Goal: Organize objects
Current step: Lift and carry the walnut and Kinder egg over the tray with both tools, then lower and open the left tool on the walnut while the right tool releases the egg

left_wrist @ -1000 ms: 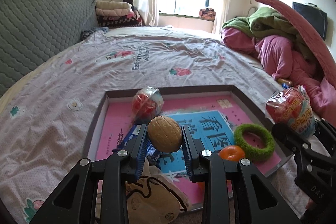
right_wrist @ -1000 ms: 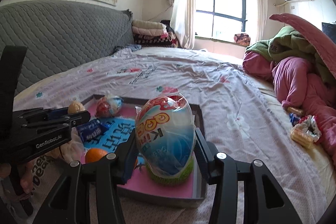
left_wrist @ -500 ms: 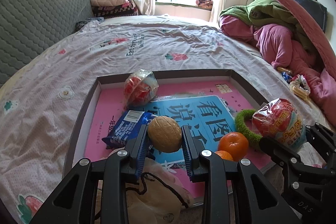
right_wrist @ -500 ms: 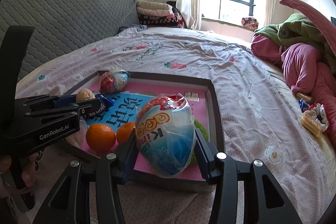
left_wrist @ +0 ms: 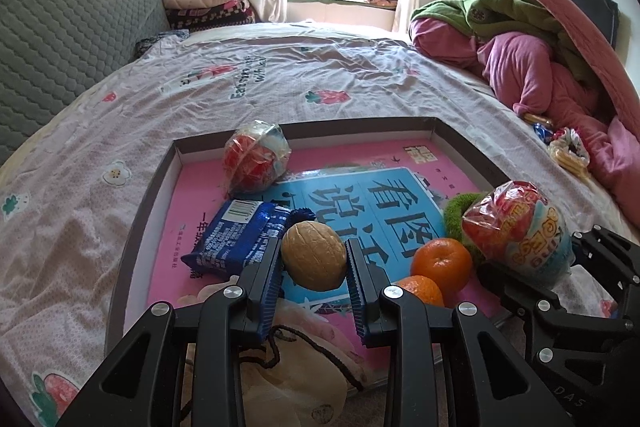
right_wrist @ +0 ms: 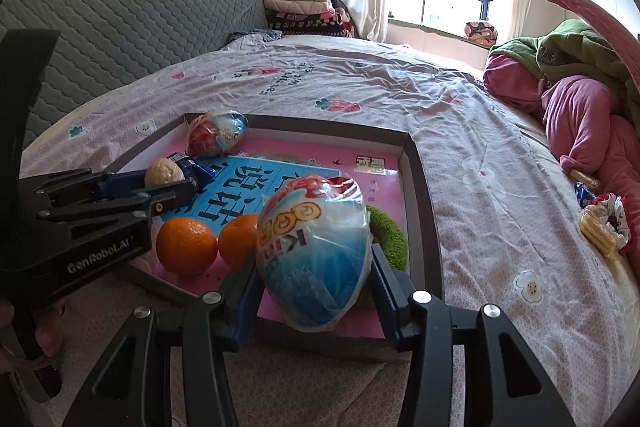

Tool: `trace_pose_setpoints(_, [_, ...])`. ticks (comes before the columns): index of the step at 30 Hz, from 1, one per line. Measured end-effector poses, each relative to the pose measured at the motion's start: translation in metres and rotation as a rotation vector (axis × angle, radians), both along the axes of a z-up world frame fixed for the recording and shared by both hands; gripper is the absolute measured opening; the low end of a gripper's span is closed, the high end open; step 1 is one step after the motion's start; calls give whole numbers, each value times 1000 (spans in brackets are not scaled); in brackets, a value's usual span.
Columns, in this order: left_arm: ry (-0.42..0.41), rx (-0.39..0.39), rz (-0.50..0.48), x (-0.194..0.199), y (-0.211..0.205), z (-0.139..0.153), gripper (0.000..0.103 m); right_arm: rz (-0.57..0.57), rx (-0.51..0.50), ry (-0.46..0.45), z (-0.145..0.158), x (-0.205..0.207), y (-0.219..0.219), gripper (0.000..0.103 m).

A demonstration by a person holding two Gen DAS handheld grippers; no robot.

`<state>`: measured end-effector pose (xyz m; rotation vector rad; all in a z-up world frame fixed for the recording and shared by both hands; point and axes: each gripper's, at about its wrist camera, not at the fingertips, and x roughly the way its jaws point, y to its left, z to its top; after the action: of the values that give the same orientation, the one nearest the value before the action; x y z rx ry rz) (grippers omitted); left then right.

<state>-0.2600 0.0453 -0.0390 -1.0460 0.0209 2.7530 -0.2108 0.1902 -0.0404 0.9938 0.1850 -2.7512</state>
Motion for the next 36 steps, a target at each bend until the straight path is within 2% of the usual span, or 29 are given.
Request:
trace_pose_setpoints(8, [-34, 44, -26, 1, -1, -2, 32, 0, 2, -5, 1, 1, 0, 50])
trace_pose_setpoints(13, [-38, 43, -40, 4, 1, -1, 32, 1, 2, -7, 1, 1, 0, 50])
trace_pose_setpoints(17, [-46, 54, -34, 3, -1, -1, 36, 1, 7, -5, 1, 2, 0, 50])
trace_pose_setpoints(31, [-17, 47, -42, 9, 1, 4, 41, 4, 14, 26, 6, 6, -1, 51])
trace_pose_setpoints(36, [0, 37, -44, 13, 2, 9, 50, 1, 13, 45, 9, 10, -1, 53])
